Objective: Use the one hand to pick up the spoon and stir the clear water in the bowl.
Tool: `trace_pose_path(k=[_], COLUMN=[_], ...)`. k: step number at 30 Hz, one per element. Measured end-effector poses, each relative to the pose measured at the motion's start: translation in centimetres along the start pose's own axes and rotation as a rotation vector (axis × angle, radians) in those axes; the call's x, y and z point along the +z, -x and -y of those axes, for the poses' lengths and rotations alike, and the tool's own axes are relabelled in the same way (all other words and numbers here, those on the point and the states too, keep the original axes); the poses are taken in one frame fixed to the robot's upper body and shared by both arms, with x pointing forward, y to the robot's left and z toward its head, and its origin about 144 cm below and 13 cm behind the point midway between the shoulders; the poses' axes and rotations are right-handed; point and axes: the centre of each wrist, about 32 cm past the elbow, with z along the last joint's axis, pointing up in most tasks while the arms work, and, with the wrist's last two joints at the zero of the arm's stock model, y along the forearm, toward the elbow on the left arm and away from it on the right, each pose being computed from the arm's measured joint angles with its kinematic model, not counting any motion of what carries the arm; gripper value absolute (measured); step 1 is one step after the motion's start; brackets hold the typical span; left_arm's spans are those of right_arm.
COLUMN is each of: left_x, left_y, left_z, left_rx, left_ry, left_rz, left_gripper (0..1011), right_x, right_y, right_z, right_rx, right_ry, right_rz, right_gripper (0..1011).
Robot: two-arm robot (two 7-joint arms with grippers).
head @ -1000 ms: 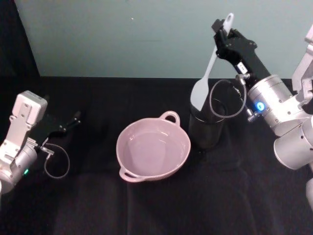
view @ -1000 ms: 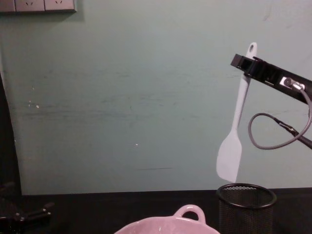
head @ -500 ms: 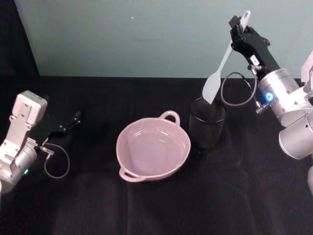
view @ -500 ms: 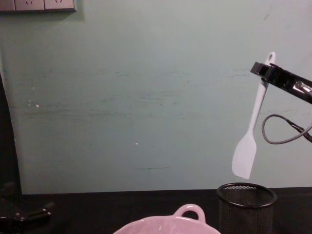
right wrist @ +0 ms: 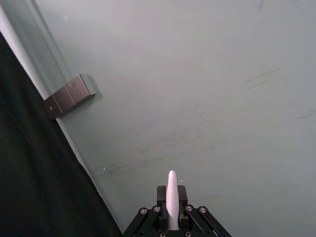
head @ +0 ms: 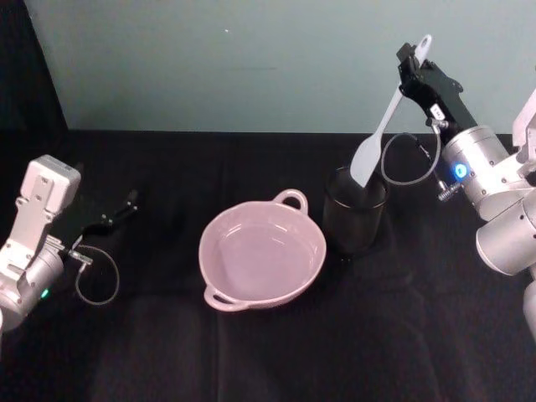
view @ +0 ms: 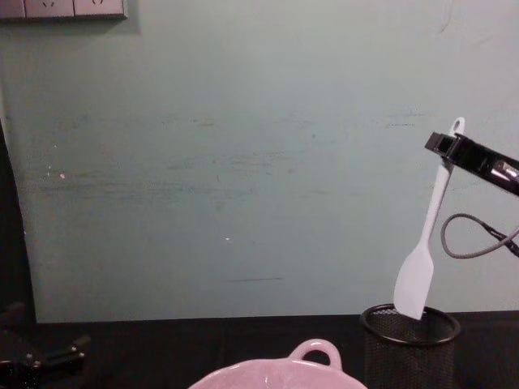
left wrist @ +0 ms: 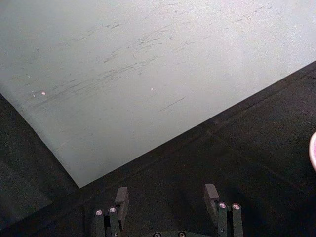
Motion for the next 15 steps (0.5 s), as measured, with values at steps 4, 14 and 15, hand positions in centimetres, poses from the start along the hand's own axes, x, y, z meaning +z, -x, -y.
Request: trace_pose_path(k=[4, 14, 15], left_x=[0.0, 0.0, 0.0], left_y=[0.0, 0.0, 0.0], left_z=[0.0, 0.0, 0.0], left_rx=[0.000, 0.000, 0.000], left_ry=[0.000, 0.000, 0.000], left_rz=[0.000, 0.000, 0.000], left_gripper=[1011, 1011, 1011], right_x=[-0.4, -1.4, -1.5], right_y=[-0.3, -0.9, -0.9], right_z=[0.1, 0.7, 0.7], right_rx=[-0.010, -0.030, -0.031], right_ry=[0.008, 0.024, 0.026], right_rz=[-0.005, -0.021, -0.022], right_gripper=[114, 116, 116])
